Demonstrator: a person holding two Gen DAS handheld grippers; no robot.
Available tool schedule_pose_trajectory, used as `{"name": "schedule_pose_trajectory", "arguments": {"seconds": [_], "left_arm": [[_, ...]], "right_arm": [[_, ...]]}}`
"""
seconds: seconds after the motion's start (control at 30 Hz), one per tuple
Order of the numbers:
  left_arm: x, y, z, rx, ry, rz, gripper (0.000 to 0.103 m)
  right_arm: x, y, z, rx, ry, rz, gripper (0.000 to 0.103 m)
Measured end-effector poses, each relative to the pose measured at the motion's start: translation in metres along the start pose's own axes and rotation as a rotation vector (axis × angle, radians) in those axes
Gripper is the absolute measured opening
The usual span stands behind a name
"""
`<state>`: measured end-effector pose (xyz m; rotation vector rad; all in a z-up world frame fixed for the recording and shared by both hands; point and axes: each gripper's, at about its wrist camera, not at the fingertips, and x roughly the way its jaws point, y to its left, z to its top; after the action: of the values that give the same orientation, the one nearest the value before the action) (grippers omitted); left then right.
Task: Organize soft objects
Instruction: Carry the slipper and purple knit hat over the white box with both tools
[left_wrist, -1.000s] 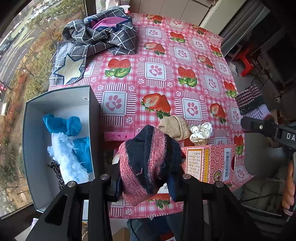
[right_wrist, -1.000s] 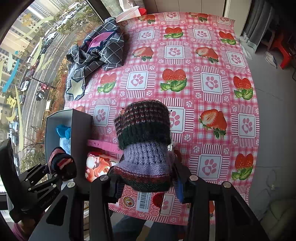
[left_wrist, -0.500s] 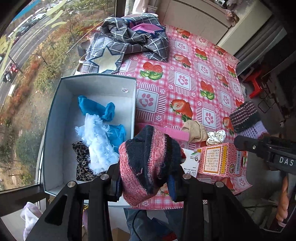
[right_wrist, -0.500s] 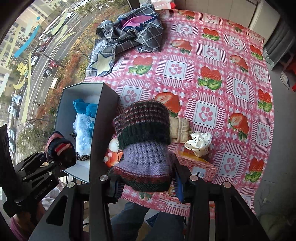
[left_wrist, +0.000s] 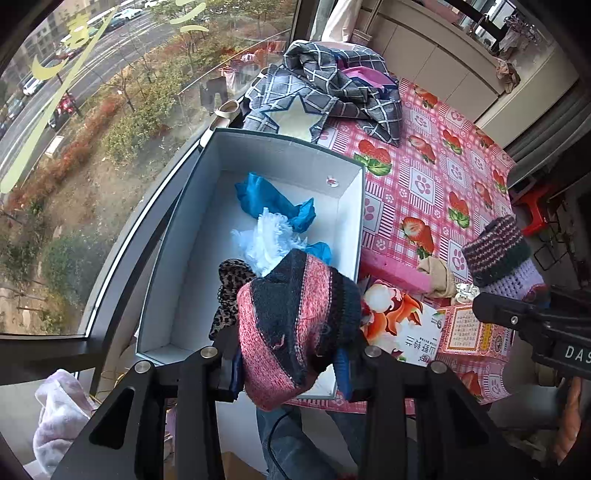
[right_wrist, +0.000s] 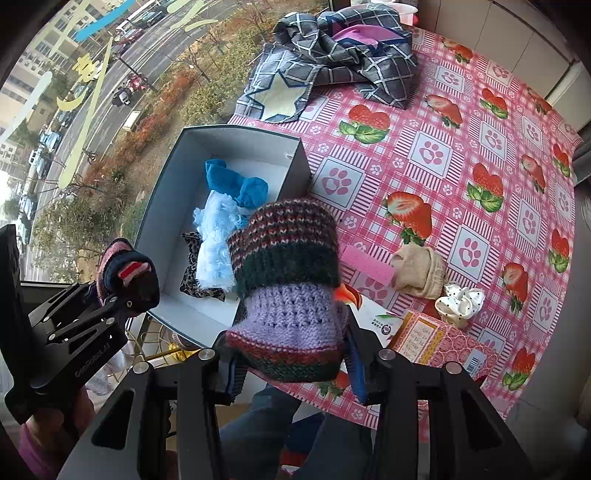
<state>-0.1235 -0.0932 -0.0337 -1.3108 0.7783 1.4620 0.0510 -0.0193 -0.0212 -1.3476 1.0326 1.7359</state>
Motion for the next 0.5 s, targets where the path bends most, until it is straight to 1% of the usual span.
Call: {"name": "schedule_pose_trajectory", "arguments": {"seconds": [0.27,0.5], "left_arm": [[0.0,0.027,-0.007,-0.052,-0.002,0.011,0.041],[-0.001,0.042,-0.01,-0.071,-0.004,0.006,0.041]], "right_arm": [[0.01,0.032,0.004,-0.065,0.023,-0.006,0.045],[0.014,0.051,0.007,-0.099,0.034,-0.017,0.045]]}}
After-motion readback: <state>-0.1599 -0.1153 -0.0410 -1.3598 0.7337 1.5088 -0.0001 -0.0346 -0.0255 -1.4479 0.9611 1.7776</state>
